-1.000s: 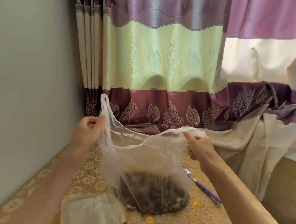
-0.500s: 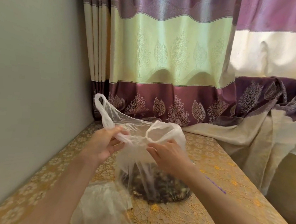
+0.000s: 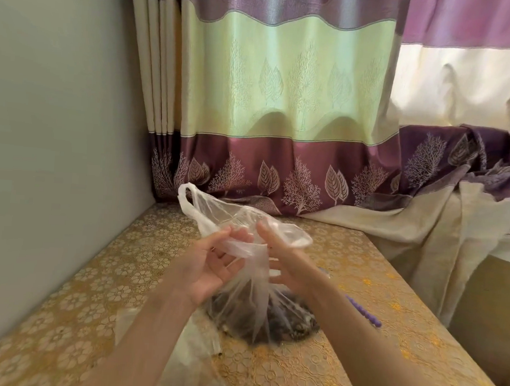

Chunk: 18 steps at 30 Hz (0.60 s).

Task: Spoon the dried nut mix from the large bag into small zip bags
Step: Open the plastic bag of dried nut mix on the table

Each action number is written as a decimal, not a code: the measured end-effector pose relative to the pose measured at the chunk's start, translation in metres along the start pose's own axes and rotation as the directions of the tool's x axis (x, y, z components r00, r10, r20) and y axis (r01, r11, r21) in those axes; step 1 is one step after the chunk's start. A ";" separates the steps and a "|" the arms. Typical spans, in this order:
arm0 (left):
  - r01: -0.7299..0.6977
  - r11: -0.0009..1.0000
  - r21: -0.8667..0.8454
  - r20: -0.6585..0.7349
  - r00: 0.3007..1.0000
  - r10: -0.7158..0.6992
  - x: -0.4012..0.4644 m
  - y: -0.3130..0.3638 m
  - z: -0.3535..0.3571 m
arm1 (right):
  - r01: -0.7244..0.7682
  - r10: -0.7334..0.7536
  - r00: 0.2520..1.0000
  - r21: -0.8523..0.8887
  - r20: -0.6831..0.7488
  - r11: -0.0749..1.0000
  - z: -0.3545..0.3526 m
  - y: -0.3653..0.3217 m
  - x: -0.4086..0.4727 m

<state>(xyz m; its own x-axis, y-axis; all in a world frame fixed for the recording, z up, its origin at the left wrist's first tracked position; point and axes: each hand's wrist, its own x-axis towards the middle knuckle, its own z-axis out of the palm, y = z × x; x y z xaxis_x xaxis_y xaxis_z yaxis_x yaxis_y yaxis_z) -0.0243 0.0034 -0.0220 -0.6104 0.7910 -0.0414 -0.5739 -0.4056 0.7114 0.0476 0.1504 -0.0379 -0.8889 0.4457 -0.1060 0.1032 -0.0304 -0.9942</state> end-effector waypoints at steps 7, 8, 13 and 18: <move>-0.101 0.992 -0.070 -0.056 0.994 0.098 -0.003 0.005 -0.024 | 0.037 0.031 0.990 0.473 -0.135 0.880 -0.010 -0.002 0.003; -0.130 0.984 -0.123 -0.085 0.989 0.120 -0.003 0.008 -0.029 | 0.033 0.051 0.991 0.597 -0.122 0.802 -0.018 -0.002 0.002; -0.184 0.901 -0.394 -0.234 0.967 0.095 0.004 0.013 -0.063 | -0.023 0.128 0.992 0.975 -0.006 0.222 -0.061 0.017 -0.009; 0.009 0.973 -0.231 -0.429 0.897 -0.110 0.004 0.004 -0.095 | -0.173 0.333 0.941 0.930 0.059 0.325 -0.087 0.046 -0.027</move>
<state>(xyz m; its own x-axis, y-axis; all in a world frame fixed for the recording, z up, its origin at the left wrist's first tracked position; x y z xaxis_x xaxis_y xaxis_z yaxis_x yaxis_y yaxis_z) -0.0814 -0.0390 -0.0860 -0.7180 0.5576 -0.4166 -0.6902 -0.4930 0.5297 0.1150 0.2144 -0.0789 -0.8287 0.3564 -0.4315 -0.2275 -0.9190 -0.3221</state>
